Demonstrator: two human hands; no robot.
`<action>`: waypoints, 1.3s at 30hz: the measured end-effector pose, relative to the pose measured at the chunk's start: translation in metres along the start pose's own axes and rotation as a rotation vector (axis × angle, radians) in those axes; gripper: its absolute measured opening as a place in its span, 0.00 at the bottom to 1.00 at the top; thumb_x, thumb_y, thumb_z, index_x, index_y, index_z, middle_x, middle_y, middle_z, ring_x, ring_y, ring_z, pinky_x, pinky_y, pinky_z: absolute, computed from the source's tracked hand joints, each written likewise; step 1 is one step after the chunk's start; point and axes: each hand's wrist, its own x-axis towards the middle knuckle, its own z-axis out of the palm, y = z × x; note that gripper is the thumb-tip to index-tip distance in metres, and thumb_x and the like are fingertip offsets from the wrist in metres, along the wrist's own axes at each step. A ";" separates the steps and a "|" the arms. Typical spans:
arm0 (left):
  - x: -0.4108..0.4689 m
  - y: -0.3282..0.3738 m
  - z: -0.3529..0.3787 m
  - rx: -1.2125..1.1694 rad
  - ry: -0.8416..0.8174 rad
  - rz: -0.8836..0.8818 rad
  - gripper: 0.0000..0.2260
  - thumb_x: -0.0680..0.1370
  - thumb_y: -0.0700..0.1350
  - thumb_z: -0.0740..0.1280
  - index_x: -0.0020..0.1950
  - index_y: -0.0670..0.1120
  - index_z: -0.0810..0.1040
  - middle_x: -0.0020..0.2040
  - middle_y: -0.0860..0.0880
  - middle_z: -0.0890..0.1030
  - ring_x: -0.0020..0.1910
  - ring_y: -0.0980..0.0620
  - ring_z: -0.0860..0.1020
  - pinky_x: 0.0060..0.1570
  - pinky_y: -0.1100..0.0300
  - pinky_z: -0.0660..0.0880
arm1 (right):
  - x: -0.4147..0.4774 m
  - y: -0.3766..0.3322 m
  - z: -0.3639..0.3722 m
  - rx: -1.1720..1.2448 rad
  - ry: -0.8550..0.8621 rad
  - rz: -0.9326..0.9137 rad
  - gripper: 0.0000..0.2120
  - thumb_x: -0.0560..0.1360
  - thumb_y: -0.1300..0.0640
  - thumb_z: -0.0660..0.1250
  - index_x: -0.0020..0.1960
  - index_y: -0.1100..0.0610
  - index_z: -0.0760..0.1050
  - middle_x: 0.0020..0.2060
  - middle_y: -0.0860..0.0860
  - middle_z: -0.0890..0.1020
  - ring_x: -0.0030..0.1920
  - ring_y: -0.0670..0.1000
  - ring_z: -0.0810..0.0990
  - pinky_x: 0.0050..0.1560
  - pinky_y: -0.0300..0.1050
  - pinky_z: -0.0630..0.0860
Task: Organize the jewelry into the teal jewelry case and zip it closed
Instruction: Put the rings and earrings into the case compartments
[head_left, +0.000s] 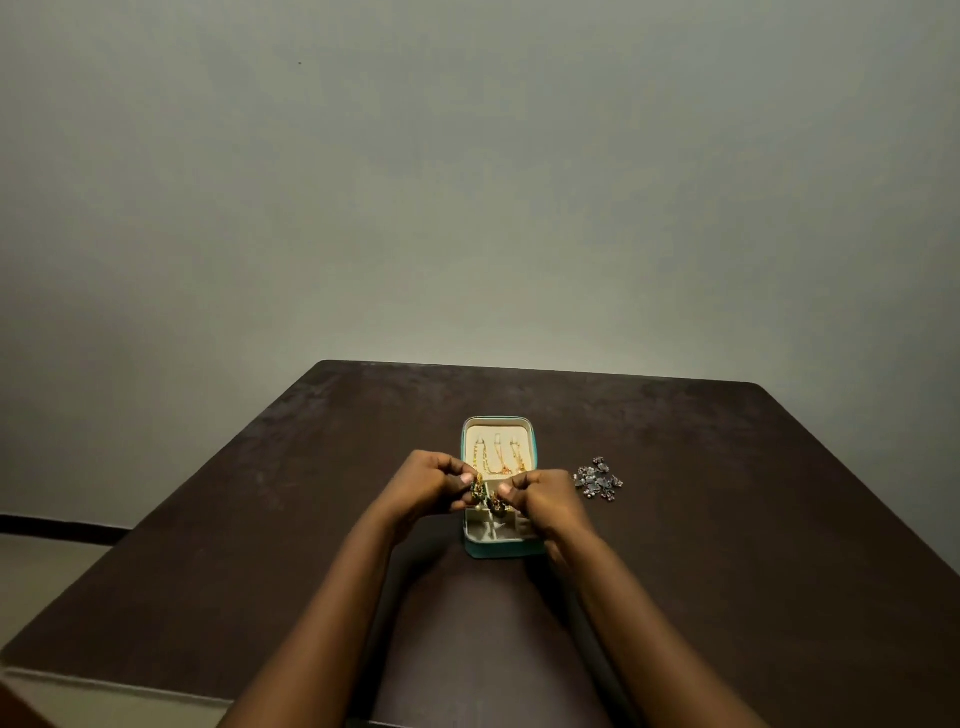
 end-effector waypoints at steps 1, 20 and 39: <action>-0.001 -0.002 -0.002 0.020 0.010 0.004 0.10 0.77 0.31 0.62 0.38 0.41 0.77 0.28 0.47 0.77 0.24 0.60 0.75 0.28 0.70 0.74 | 0.000 0.002 0.003 -0.083 0.021 -0.026 0.14 0.72 0.68 0.68 0.30 0.59 0.74 0.29 0.53 0.77 0.24 0.40 0.75 0.27 0.33 0.71; 0.007 -0.021 -0.004 0.508 0.075 0.116 0.03 0.73 0.40 0.71 0.45 0.45 0.84 0.41 0.46 0.84 0.39 0.54 0.81 0.48 0.59 0.80 | -0.008 0.010 0.020 -0.619 0.139 -0.123 0.05 0.71 0.56 0.71 0.43 0.56 0.83 0.44 0.54 0.85 0.47 0.52 0.82 0.42 0.40 0.72; 0.016 -0.012 0.002 0.884 0.009 0.109 0.08 0.72 0.43 0.72 0.51 0.49 0.84 0.51 0.47 0.83 0.49 0.52 0.79 0.53 0.54 0.77 | -0.007 0.001 0.008 -0.797 0.044 -0.216 0.11 0.71 0.63 0.65 0.49 0.57 0.84 0.50 0.54 0.84 0.54 0.51 0.79 0.46 0.37 0.72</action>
